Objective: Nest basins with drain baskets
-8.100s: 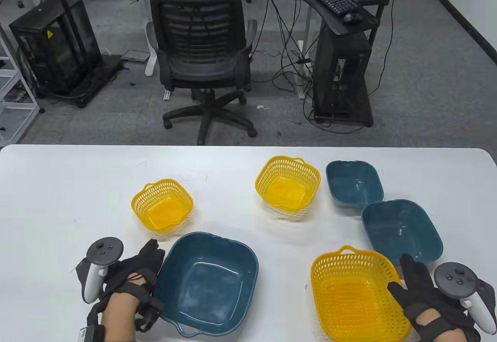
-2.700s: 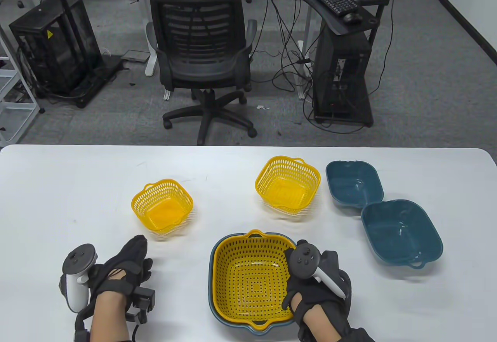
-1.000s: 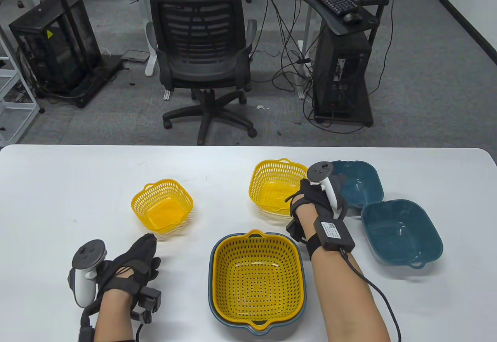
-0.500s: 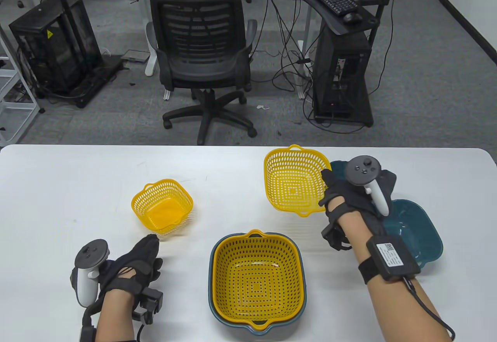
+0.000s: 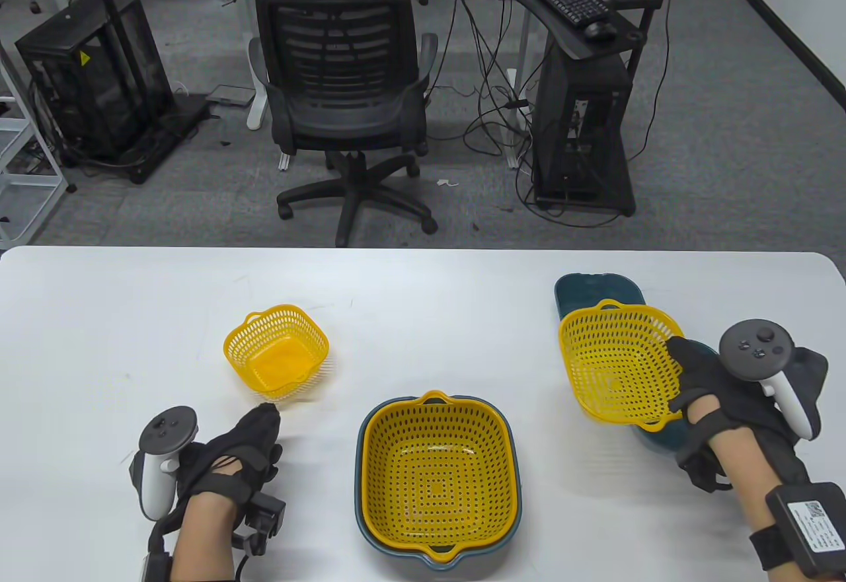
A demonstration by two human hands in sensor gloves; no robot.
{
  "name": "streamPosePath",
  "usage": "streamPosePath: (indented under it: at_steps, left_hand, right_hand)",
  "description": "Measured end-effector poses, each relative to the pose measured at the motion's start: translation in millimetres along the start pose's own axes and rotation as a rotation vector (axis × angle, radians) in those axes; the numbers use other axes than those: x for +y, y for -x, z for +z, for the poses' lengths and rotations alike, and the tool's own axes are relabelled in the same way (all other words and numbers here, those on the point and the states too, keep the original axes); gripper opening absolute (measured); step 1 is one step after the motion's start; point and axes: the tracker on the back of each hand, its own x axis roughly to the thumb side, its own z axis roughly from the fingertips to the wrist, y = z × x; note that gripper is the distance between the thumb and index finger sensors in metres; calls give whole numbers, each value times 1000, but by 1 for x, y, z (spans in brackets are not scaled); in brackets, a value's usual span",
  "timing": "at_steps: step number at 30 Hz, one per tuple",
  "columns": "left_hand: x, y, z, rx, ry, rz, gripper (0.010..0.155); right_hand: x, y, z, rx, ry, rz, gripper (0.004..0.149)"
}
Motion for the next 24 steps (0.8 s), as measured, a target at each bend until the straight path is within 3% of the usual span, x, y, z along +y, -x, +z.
streamPosePath:
  at_steps: [12, 24]
  left_hand:
    - [-3, 1, 0, 15, 0, -30, 67]
    - [-6, 1, -2, 29, 5, -58, 68]
  right_hand:
    - [8, 73, -14, 144, 56, 10, 47]
    - [36, 102, -27, 200, 74, 77, 48]
